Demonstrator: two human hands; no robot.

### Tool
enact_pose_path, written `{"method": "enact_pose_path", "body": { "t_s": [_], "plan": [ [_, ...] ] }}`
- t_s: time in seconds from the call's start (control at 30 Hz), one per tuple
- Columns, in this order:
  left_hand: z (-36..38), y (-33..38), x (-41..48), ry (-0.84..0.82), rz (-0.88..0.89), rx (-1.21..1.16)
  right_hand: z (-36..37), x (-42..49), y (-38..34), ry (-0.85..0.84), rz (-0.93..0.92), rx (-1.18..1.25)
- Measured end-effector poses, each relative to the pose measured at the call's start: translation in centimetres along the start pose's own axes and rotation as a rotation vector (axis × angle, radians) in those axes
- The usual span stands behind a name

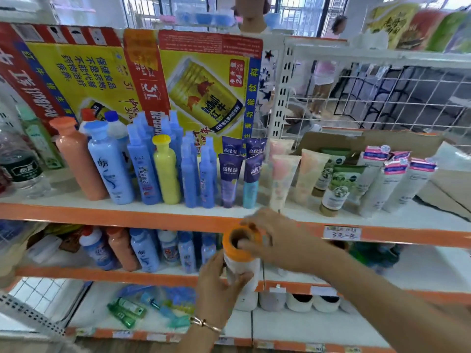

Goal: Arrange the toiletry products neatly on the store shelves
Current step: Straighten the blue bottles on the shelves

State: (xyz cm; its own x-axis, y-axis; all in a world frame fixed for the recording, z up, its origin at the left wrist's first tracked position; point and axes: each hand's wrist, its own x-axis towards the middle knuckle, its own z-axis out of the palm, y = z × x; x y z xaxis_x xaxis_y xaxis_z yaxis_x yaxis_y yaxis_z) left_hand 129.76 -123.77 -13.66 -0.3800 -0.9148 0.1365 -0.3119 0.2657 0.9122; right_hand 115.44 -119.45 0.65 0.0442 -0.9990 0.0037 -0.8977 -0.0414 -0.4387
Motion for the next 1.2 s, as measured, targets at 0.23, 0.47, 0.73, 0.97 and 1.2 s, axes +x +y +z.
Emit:
{"method": "enact_pose_path", "body": {
  "t_s": [0.23, 0.47, 0.73, 0.97, 1.2],
  "plan": [
    [7.0, -2.1, -3.6, -0.196, -0.189, 0.045, 4.3, -4.2, 4.8, -0.219, 0.236, -0.117],
    [9.7, -4.2, -2.0, -0.330, -0.363, 0.273, 9.7, -3.1, 10.6, -0.177, 0.416, -0.085],
    [7.1, -9.9, 2.8, -0.368, -0.461, 0.356, 12.7, 4.6, 15.9, -0.060, 0.400, -0.153],
    [8.6, -10.5, 7.3, -0.211, -0.212, 0.378, 16.0, 7.2, 19.5, 0.016, 0.303, -0.305],
    [10.6, -10.0, 12.4, -0.151, -0.001, 0.567, 19.2, 9.0, 22.7, -0.205, 0.367, -0.570]
  ]
}}
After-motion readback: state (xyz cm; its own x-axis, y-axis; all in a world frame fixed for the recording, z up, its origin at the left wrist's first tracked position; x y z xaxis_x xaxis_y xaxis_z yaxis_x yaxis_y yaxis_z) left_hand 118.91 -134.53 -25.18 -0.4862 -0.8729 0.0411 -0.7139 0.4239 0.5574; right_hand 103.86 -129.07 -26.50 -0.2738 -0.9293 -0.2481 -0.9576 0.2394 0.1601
